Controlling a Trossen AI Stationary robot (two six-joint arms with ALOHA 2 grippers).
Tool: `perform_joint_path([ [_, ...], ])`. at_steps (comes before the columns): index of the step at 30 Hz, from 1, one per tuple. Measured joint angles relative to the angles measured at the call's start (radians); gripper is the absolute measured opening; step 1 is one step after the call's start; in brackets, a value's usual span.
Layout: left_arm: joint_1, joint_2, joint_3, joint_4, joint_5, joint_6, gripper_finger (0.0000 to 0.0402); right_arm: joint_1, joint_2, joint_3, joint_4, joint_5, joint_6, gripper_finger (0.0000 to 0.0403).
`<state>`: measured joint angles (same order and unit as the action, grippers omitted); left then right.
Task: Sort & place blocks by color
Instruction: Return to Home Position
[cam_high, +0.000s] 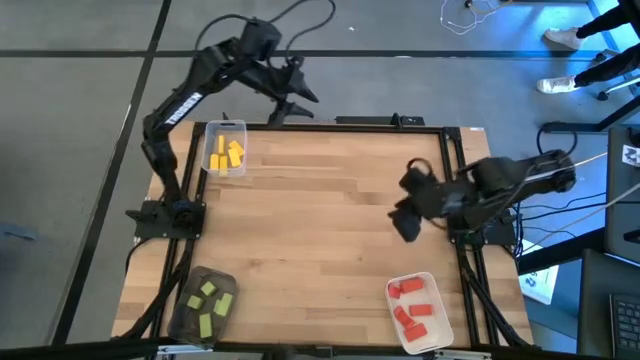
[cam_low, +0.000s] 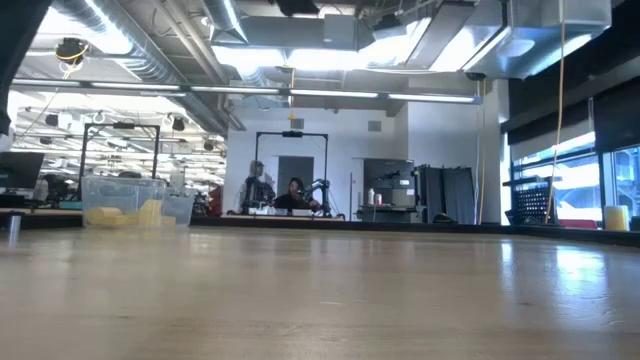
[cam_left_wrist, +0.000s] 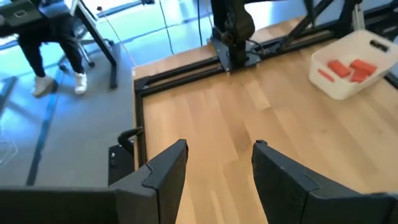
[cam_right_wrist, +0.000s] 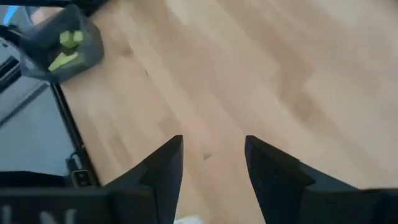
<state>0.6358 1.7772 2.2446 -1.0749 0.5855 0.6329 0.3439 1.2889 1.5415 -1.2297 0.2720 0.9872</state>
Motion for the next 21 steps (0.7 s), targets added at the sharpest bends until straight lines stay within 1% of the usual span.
perform_joint_path([
  [2,-0.001,-0.029,0.000,-0.013,-0.006,-0.023,0.0170,0.000,-0.015,0.022,-0.002,0.045,-0.086,0.0173],
  [7,-0.004,-0.094,0.000,-0.027,-0.071,-0.084,0.0170,-0.008,-0.027,0.035,-0.014,0.053,-0.274,0.0173],
  [12,-0.011,-0.132,0.000,-0.099,-0.098,-0.111,0.0170,-0.049,-0.027,0.036,-0.121,0.131,-0.345,0.0165],
  [14,-0.020,-0.144,0.000,-0.115,-0.129,-0.147,0.0170,-0.074,-0.035,0.035,-0.153,0.130,-0.370,0.0156],
  [17,-0.036,-0.158,0.000,-0.130,-0.211,-0.199,0.0168,-0.113,-0.055,0.035,-0.167,0.131,-0.428,0.0135],
  [21,-0.051,-0.174,0.000,-0.162,-0.287,-0.212,0.0147,-0.178,-0.082,0.035,-0.167,0.152,-0.541,0.0083],
])
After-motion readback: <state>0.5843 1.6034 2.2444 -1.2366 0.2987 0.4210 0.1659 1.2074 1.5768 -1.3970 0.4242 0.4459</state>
